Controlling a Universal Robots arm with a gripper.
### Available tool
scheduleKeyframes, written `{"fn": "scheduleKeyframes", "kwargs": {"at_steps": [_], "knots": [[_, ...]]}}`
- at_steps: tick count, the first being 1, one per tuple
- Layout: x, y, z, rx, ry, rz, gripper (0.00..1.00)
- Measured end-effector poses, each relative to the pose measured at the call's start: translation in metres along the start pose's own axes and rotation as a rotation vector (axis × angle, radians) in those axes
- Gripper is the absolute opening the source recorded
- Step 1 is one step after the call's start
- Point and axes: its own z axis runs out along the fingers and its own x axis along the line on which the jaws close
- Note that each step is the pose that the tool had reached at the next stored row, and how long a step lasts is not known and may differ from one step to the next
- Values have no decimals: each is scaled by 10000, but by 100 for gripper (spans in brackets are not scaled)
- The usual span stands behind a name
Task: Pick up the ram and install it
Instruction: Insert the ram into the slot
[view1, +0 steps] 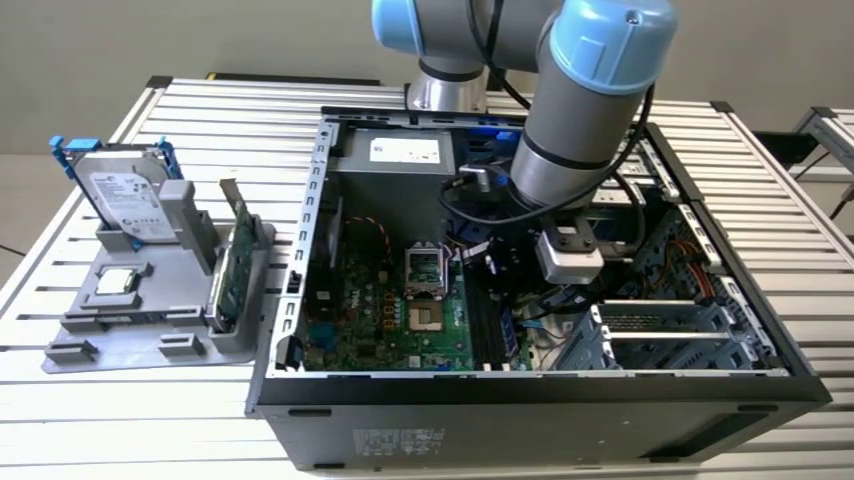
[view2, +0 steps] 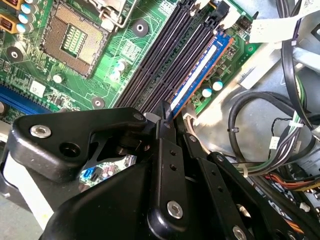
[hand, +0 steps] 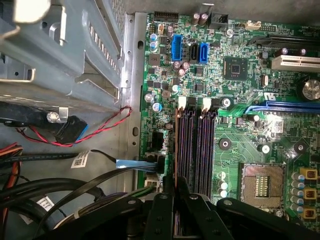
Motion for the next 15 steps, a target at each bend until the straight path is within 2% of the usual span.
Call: {"fn": "scheduleKeyframes", "kwargs": {"at_steps": [15], "knots": [[-54, -4, 3, 0, 0, 4, 0]]}}
